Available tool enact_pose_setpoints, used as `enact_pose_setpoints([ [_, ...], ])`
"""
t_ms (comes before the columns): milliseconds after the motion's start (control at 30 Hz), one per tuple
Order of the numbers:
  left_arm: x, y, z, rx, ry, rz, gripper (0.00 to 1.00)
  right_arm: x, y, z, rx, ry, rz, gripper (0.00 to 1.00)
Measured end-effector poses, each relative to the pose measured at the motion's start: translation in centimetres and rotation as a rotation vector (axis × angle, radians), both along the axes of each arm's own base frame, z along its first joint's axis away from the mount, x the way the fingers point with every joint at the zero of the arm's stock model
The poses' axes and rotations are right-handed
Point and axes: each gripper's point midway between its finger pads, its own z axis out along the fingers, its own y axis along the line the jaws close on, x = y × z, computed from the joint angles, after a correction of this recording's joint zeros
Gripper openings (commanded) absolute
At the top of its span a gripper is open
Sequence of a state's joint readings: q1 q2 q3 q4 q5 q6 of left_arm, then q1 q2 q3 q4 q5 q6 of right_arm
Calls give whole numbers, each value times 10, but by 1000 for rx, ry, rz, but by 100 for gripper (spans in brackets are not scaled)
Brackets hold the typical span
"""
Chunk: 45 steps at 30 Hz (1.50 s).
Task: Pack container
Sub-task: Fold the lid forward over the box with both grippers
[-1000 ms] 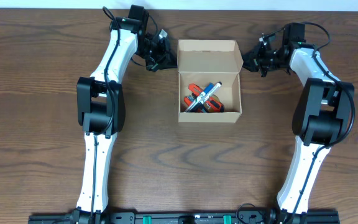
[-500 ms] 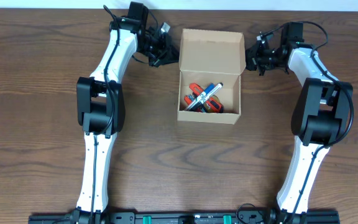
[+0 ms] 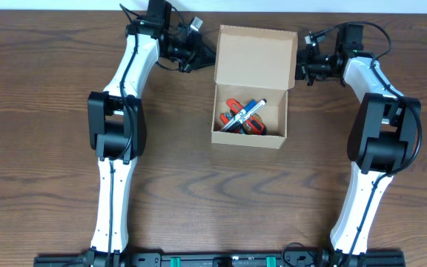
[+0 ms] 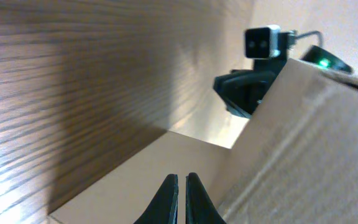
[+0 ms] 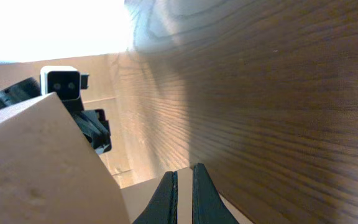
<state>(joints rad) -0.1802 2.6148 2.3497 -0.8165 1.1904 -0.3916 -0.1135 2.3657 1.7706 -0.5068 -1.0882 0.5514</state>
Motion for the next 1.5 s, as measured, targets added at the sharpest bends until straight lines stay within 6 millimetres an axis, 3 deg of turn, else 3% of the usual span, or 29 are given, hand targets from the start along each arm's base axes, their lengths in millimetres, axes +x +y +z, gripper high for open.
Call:
enact_pose_setpoints([
  [400, -10, -9, 31, -181, -7, -79, 6, -7, 9, 16, 100, -12, 51, 1],
  [700, -19, -8, 46, -197, 9, -93, 6, -10, 12, 22, 142, -10, 68, 1],
  [1033, -59, -8, 108, -154, -58, -141, 6, -13, 15, 30, 191, -9, 91, 1],
  [1333, -82, -16, 106, -140, -50, -197, 6, -18, 17, 43, 235, -10, 111, 1],
  [1500, -99, -15, 107, -117, -14, -224, 6, -19, 18, 70, 234, -58, 118, 1],
])
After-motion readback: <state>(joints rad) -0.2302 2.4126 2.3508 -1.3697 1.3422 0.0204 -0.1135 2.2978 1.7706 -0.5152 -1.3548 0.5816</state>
